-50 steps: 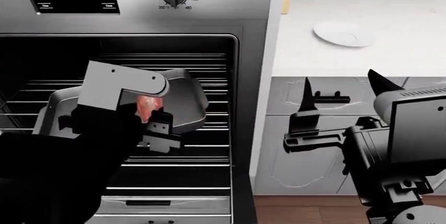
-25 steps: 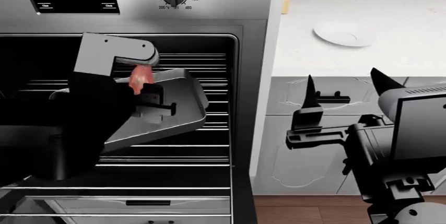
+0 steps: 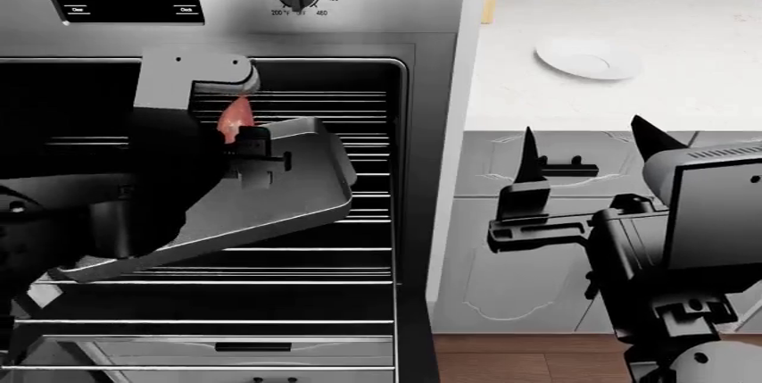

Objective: Place the sweet potato on the top rack of the oven.

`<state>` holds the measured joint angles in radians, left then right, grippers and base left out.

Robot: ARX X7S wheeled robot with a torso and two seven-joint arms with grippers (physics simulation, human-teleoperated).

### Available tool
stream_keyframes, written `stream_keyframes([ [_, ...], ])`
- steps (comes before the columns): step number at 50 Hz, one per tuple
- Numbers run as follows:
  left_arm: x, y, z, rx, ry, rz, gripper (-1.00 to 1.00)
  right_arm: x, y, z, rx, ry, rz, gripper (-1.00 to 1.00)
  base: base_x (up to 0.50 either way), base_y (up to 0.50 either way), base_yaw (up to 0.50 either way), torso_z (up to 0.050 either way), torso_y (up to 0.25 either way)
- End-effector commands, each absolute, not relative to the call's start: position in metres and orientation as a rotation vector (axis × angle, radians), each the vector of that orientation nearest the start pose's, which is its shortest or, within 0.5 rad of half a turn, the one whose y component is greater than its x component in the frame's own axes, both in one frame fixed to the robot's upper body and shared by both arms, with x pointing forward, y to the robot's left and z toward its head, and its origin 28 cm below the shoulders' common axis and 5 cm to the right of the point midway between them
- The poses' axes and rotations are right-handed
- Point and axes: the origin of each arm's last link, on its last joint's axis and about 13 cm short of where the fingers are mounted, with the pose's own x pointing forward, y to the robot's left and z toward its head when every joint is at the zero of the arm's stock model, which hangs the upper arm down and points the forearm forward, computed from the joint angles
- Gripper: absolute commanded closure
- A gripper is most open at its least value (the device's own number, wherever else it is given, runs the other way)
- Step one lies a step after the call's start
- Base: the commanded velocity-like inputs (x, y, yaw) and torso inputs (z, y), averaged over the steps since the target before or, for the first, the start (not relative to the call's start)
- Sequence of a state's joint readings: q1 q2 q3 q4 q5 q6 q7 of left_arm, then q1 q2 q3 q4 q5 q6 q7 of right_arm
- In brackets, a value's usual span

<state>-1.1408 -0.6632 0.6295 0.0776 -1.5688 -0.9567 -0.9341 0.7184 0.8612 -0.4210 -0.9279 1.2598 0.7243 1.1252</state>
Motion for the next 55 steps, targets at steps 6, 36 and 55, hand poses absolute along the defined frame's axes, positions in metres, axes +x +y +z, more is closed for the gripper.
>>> stream_keyframes([
  [6, 0.302, 0.233, 0.240, 0.031, 0.418, -0.013, 1.00, 0.176, -0.107, 0.230, -0.142, -0.197, 0.003, -1.00, 0.00, 0.00, 0.00, 0.000, 0.002],
  [36, 0.322, 0.243, 0.220, -0.006, 0.435, 0.028, 1.00, 0.184, -0.107, 0.220, -0.131, -0.170, -0.007, -1.00, 0.00, 0.00, 0.00, 0.000, 0.000],
  [55, 0.316, 0.243, 0.230, 0.017, 0.403, 0.007, -1.00, 0.181, -0.107, 0.224, -0.123, -0.184, 0.002, -1.00, 0.00, 0.00, 0.00, 0.000, 0.001],
])
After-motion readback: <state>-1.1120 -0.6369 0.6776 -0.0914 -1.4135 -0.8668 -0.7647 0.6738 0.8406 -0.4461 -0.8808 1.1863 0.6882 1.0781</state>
